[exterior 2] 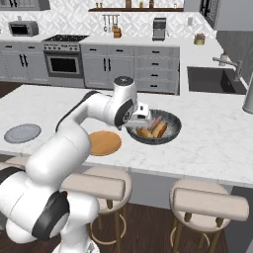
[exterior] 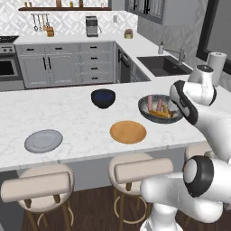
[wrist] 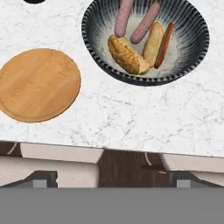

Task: Place one bun and one sausage from the bowl on each plate.

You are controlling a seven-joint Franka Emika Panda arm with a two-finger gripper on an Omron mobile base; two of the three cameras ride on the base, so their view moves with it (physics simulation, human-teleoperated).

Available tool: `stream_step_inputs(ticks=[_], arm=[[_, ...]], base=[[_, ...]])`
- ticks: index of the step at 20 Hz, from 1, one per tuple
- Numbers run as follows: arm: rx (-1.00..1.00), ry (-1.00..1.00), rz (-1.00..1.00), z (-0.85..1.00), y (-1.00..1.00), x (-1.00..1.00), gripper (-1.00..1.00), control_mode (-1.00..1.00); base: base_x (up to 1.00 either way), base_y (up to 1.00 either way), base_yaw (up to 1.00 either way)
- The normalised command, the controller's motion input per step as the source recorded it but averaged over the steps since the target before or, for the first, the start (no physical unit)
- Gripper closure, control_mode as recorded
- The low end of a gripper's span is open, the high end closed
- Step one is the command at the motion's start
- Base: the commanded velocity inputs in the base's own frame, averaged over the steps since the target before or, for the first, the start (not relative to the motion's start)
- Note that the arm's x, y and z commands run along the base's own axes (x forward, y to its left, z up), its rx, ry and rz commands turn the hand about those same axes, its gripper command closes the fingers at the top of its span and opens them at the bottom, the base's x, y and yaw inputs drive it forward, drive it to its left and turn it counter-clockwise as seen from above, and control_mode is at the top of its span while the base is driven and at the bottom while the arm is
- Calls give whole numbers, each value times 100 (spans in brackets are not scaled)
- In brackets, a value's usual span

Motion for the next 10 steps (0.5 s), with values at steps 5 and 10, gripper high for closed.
stream_step_inputs(ticks=[5,10], arm=[[0,0,15,-40,0,70,-100,-100],[0,9,8,-45,-9,76,-100,-100]], base=[[0,0,0],[0,0,0]])
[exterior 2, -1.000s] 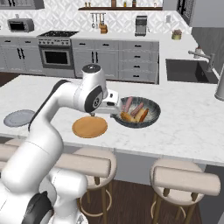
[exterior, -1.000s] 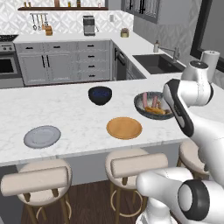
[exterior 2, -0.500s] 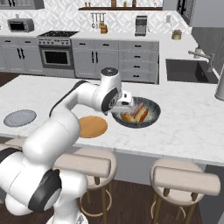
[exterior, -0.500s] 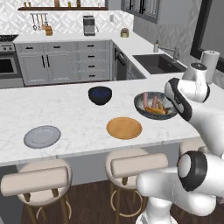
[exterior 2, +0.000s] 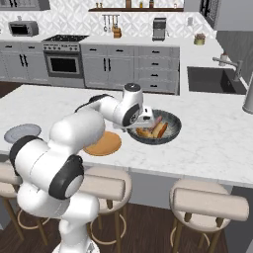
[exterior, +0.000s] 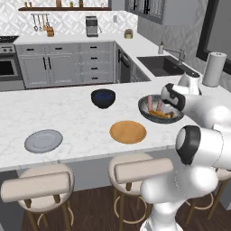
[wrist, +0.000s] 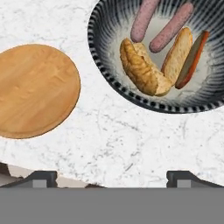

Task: Place one bun and one sausage from the bowl on each plate.

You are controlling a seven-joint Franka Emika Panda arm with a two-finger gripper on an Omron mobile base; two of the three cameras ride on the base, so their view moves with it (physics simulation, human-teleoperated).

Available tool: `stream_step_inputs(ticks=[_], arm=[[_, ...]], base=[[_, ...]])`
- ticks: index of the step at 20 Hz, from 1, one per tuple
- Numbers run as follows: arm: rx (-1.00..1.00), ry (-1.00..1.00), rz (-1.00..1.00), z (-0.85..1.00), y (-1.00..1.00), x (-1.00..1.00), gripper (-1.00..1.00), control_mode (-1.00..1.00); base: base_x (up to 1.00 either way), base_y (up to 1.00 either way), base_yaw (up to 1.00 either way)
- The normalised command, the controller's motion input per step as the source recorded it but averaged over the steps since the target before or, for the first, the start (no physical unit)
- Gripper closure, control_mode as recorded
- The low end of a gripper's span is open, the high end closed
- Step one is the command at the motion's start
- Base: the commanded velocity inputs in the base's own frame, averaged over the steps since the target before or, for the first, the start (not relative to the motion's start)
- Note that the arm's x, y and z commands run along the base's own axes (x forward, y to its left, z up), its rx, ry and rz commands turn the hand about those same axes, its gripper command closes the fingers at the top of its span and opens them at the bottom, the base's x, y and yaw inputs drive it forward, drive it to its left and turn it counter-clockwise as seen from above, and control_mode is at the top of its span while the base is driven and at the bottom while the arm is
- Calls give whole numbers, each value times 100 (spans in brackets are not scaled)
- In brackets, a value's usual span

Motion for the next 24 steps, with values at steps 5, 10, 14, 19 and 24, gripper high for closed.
stream_step_inputs(ticks=[5,10,14,19,24], arm=[[0,13,0,-21,-13,58,-100,-100],[0,2,0,-25,-22,29,-100,-100],[0,0,0,-53,-3,42,-100,-100],[0,0,0,-31,0,64,-100,-100],[0,0,0,-30,-5,60,-100,-100]], base=[[0,0,0],[0,0,0],[0,0,0],[0,0,0],[0,0,0]])
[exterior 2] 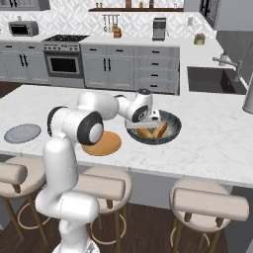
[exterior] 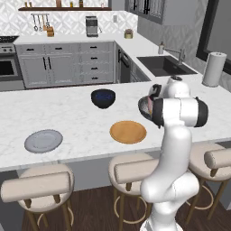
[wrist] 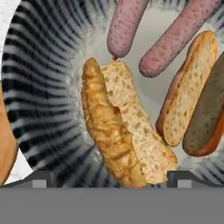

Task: Place one bun and one sausage from the bowl on each plate.

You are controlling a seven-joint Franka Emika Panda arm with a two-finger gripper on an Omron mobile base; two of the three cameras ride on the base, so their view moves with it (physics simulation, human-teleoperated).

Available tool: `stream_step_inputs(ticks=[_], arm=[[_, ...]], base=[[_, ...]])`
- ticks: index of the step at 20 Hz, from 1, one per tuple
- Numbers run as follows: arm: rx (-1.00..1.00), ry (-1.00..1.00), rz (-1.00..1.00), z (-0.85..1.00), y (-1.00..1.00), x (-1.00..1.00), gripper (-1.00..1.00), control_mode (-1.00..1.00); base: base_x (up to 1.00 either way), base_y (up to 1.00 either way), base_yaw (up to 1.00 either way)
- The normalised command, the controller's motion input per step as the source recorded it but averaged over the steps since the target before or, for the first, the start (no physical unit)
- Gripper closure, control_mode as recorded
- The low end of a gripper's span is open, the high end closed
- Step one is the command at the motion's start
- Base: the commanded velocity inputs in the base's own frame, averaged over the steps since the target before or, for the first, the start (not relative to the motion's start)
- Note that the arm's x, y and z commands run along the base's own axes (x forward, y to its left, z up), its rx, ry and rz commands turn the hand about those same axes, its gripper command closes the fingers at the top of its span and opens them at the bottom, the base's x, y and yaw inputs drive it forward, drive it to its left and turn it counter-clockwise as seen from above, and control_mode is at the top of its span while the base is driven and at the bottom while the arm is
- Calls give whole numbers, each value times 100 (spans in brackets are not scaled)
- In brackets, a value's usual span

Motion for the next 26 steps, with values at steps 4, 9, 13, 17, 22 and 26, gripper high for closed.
stream_step_inputs(ticks=[4,9,13,17,22,26], arm=[[0,1,0,-26,-19,57,-100,-100],[0,0,0,-25,-15,31,-100,-100],[0,0,0,-26,0,-1,-100,-100],[0,0,0,-33,0,0,-100,-100],[0,-4,3,-29,14,-30,-100,-100],[0,-8,5,0,30,-65,-100,-100]], base=[[0,0,0],[0,0,0],[0,0,0],[0,0,0],[0,0,0],[0,0,0]])
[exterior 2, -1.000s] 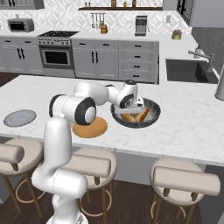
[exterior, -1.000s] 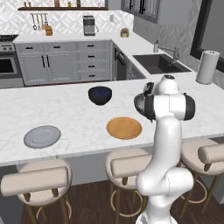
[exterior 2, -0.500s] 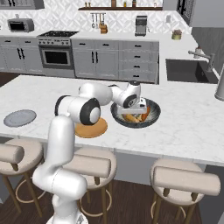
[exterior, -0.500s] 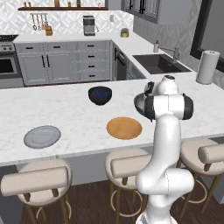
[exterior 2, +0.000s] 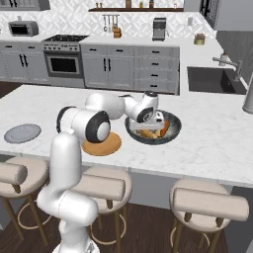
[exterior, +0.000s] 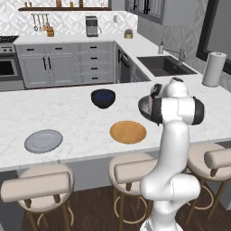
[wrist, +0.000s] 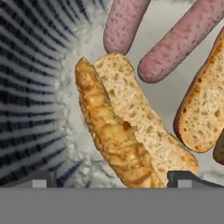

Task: Place one bun and one sausage from the bowl on each plate.

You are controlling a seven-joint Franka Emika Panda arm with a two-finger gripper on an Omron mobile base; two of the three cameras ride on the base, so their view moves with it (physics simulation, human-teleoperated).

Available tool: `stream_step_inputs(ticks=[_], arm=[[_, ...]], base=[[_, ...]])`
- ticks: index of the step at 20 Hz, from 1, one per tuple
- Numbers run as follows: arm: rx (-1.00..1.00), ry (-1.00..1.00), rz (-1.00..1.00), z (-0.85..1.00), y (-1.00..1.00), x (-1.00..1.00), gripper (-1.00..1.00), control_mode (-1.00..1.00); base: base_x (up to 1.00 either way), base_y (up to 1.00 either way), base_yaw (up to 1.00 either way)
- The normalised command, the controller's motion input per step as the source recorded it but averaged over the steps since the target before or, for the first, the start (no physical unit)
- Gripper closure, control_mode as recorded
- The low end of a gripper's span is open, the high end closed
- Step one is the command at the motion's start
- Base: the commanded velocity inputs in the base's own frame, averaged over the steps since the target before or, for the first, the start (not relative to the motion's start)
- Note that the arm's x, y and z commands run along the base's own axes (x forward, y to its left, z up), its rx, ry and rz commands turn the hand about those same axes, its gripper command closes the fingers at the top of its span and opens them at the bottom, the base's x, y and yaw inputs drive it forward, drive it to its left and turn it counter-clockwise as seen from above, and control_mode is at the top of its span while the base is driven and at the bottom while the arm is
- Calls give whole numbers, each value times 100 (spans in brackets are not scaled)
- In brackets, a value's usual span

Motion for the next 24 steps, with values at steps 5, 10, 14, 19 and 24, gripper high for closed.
stream_step_inputs(ticks=[5,10,14,19,24], arm=[[0,0,1,-13,6,16,-100,-100],[0,0,0,-5,-1,45,-100,-100],[0,3,0,-36,0,29,100,-100],[0,2,0,-24,0,6,100,-100],[-2,0,1,-12,15,-16,100,-100]], base=[[0,0,0],[0,0,0],[0,0,0],[0,0,0],[0,0,0]])
